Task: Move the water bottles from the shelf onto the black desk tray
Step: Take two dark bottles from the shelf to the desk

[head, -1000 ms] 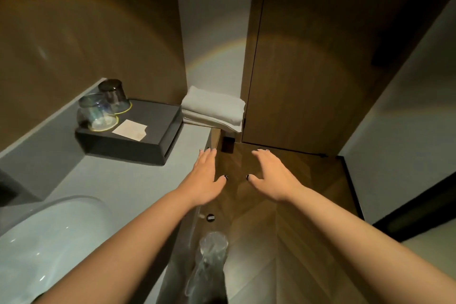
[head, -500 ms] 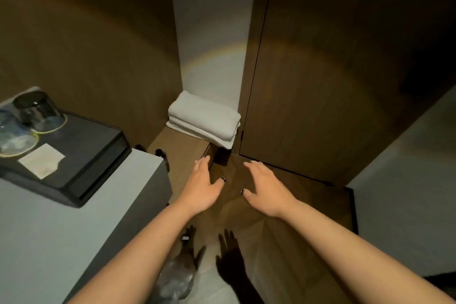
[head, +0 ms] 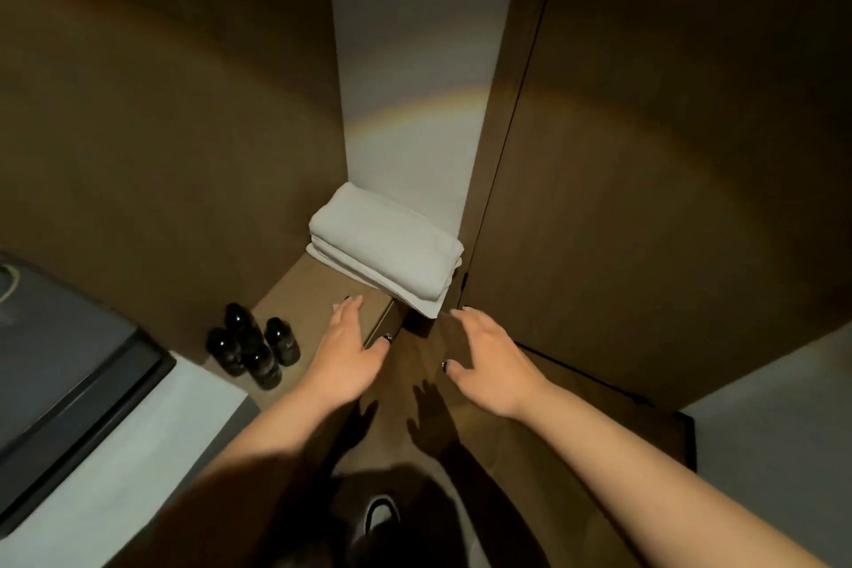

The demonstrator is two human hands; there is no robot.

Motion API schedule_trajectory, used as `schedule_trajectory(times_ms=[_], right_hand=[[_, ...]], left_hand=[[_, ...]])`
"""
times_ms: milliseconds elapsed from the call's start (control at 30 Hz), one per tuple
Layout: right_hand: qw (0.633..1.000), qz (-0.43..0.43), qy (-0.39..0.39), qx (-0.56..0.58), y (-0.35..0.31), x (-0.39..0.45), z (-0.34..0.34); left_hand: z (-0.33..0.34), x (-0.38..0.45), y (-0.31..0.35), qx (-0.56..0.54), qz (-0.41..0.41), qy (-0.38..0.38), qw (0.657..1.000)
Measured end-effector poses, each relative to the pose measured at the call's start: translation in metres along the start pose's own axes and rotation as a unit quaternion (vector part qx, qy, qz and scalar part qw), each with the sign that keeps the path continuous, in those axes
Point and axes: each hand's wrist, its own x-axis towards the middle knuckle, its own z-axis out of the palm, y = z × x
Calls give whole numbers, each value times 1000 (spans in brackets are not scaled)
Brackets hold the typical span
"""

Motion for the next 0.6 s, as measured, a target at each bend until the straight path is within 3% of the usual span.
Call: schedule_trajectory(times_ms=[133, 300, 600], right_hand=[[1000, -13, -16, -11, -1, 70, -23], [1000, -24, -6, 19, 1, 137, -34], [994, -68, -81, 7, 11, 266, -60]], left_hand=[[-8, 63, 3, -19, -61, 7, 998], [-16, 125, -4, 7, -70, 33, 997], [-37, 215, -18, -15, -150, 82, 985]])
